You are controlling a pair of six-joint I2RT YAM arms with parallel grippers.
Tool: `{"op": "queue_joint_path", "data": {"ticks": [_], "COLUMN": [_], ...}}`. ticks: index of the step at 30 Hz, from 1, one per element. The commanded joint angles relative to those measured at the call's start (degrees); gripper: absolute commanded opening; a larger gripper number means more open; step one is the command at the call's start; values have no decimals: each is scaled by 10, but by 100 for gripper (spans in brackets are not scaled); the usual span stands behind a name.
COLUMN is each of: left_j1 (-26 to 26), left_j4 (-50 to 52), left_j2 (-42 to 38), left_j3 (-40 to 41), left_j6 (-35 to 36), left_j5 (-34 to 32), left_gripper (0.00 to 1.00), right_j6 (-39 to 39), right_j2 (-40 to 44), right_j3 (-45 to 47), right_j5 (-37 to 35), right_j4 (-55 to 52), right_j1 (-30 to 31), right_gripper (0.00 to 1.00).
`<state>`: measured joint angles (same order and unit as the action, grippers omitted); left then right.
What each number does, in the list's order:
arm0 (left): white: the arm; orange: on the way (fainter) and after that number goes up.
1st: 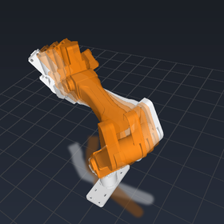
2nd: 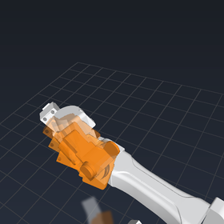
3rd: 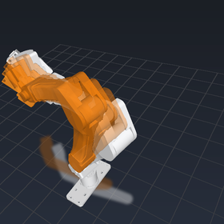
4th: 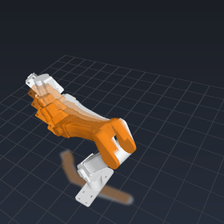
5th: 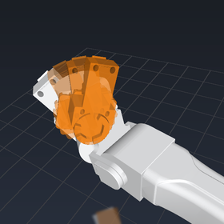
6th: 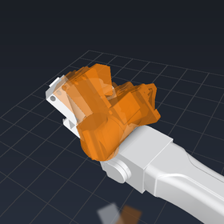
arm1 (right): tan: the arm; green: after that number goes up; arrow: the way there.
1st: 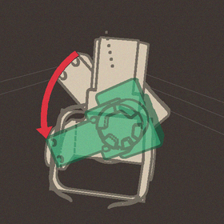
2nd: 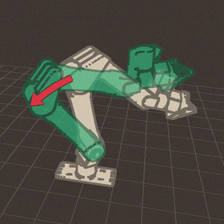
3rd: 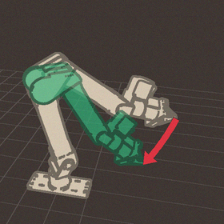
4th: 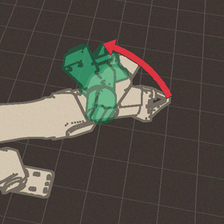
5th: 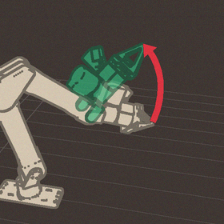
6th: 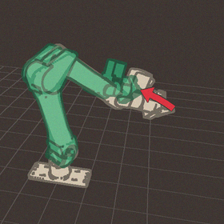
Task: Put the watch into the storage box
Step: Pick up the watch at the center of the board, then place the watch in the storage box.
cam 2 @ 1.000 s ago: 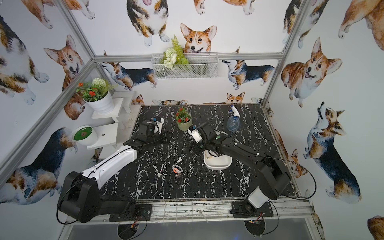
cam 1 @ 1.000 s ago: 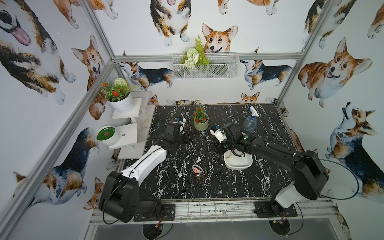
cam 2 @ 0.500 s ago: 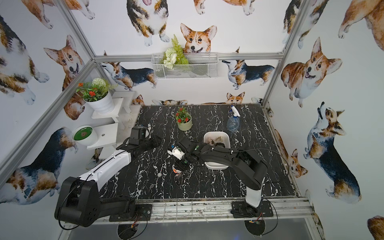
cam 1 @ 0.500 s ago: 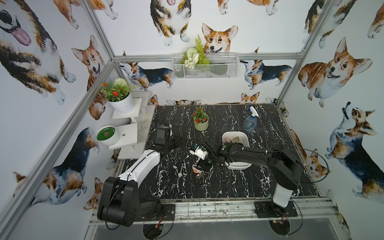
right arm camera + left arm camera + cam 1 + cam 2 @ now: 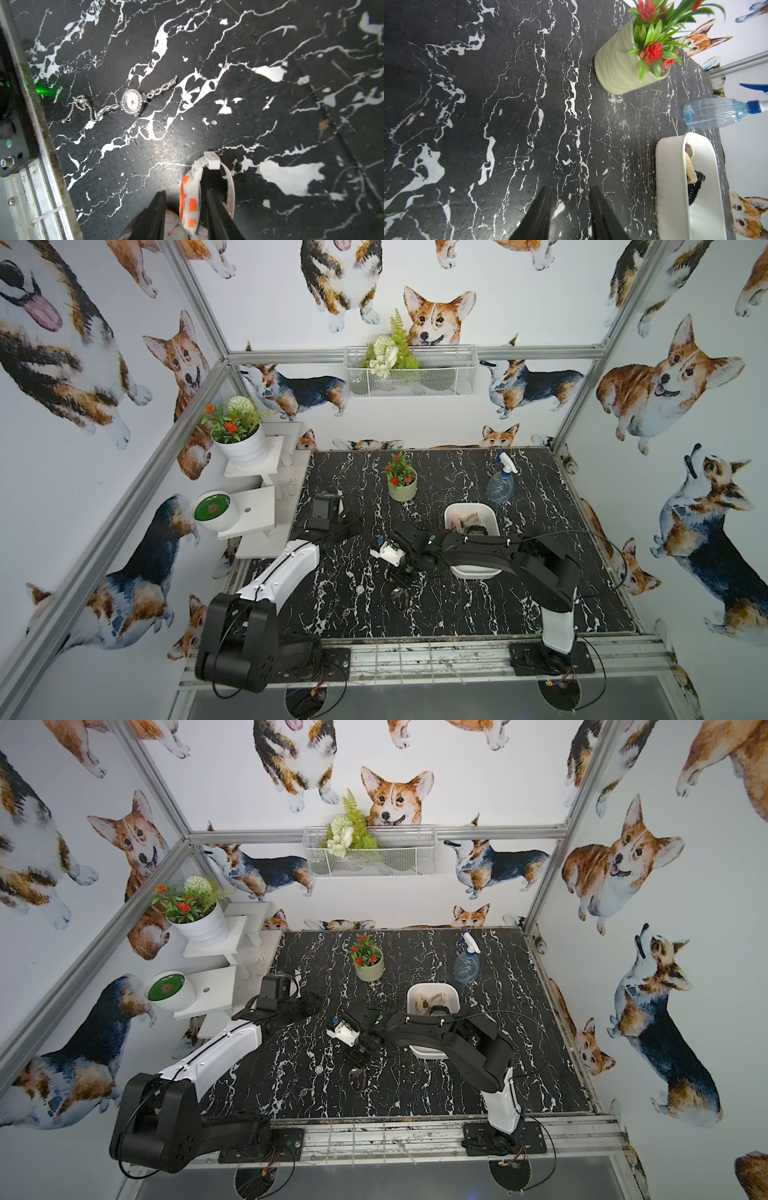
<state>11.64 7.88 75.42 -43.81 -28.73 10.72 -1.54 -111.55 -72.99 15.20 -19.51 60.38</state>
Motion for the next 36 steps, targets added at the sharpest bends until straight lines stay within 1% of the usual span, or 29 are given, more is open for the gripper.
{"op": "queue_joint_path", "data": {"ticks": [1, 4, 6, 9, 13, 16, 19, 21, 26, 30, 33, 34, 36], "left_j1": [-1, 0, -1, -1, 0, 0, 7, 18, 60, 107, 131, 138, 152], "left_j4": [-8, -8, -7, -8, -10, -21, -47, -58, -57, -73, -88, -90, -90], "left_j2": [-1, -3, -4, -6, -2, -3, -12, -14, 16, 31, 48, 54, 70], "left_j3": [1, 0, -1, -2, -3, -2, 3, 2, -24, -42, -45, -67, -78], "left_j6": [0, 1, 0, 3, 5, 8, 16, 28, 63, 84, 89, 91, 96], "left_j5": [2, 1, 0, 3, 14, 36, 67, 84, 120, 132, 156, 164, 176], "left_gripper": [37, 37, 37, 37, 38, 38, 38, 38, 39, 39, 40, 40, 40], "right_j6": [0, 0, -1, -9, -28, -59, -106, -131, -131, -153, -148, -142, -130], "right_j2": [-7, -10, -8, -3, 8, 35, 87, 125, 186, 251, 280, 286, 298], "right_j3": [-10, -12, -12, -19, -17, 10, 72, 105, 122, 163, 160, 156, 151], "right_j5": [-6, -8, -9, -6, 22, 50, 72, 49, -28, -75, -129, -144, -185], "right_j4": [-15, -17, -13, -9, 29, 85, 179, 209, 159, 160, 108, 88, 50], "right_j1": [3, 3, 3, 3, -6, -30, -64, -89, -137, -190, -220, -228, -243], "right_gripper": [33, 21, 16, 12, 8, 6, 5, 5, 1, 1, 0, 0, 0]}}
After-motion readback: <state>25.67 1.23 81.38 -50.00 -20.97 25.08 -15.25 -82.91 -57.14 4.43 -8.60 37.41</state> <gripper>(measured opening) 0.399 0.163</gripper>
